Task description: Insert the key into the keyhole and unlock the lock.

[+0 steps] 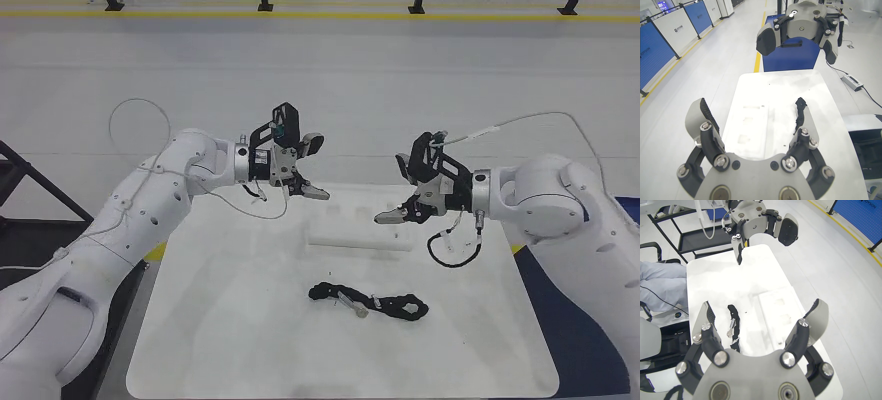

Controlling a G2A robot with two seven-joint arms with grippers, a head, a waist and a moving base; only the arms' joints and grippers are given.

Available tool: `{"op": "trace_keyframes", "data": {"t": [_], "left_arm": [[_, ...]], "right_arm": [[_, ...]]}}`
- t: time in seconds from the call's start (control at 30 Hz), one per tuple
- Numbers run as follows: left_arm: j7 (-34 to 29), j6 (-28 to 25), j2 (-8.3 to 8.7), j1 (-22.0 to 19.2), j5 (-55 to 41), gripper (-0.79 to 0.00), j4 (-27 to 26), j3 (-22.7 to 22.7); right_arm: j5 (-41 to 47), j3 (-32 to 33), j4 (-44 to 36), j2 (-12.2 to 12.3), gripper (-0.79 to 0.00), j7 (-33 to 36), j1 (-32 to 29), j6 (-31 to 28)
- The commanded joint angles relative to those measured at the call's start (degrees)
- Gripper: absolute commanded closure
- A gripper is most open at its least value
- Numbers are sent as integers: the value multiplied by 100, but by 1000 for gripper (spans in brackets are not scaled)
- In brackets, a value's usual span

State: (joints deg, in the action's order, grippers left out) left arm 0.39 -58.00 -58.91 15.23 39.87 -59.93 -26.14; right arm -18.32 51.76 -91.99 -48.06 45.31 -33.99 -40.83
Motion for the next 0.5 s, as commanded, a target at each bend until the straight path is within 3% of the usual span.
{"op": "trace_keyframes", "data": {"t": [0.0, 0.3, 0.47], "left_arm": [[-72, 0, -7, -260, -271, -785, 141, 245], [347, 0, -40, -767, -527, -785, 511, 949], [451, 0, -40, -787, -499, -784, 535, 992]], "right_arm": [[66, -67, 202, -50, -785, 25, 205, -77], [117, -370, 761, -250, -785, 58, 779, -211], [-50, -401, 861, -287, -784, -22, 859, -127]]}}
